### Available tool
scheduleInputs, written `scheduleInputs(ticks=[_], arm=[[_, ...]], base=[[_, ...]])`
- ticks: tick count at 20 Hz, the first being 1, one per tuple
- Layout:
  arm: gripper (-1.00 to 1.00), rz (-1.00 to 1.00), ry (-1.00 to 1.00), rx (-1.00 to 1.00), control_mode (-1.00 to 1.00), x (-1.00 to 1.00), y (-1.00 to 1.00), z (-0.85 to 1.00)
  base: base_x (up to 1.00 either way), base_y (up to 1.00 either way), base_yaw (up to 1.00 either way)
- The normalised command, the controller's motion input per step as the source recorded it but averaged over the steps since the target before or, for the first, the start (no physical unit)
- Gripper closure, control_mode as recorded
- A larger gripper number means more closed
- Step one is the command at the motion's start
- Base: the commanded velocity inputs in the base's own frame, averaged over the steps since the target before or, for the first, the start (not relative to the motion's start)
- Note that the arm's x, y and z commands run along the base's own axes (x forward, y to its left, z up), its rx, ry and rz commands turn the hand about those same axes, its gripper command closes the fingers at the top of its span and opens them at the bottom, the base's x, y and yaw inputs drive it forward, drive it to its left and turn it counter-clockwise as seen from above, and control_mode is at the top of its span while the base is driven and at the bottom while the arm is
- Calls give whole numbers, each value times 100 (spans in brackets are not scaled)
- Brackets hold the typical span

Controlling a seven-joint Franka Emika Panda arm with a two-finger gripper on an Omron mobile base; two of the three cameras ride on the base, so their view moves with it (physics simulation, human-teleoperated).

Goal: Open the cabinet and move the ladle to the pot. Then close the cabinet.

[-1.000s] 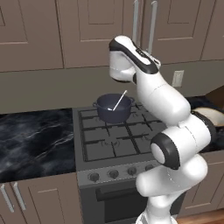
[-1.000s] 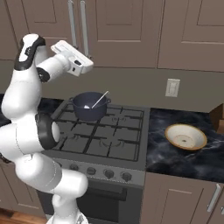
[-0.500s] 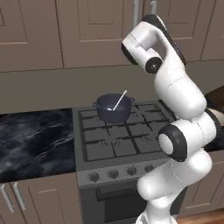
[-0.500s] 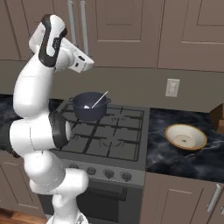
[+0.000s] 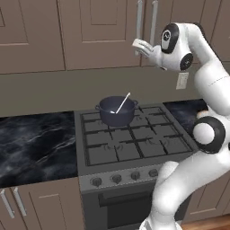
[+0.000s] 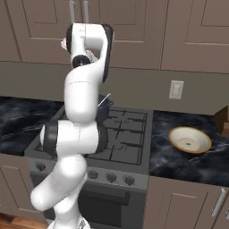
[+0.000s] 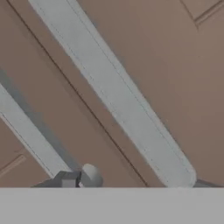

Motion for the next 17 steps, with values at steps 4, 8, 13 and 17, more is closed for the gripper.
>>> scheduleInputs(ticks=[4,8,13,17], arm=[[-100,50,26,6,-100,100,0,-11],[-100,43,23,2,-100,100,0,-15],[-100,36,24,0,-100,99,3,-5],[-100,26,17,0,-100,84,22,0]], base=[[0,0,0],[0,0,0],[0,0,0],[0,0,0]])
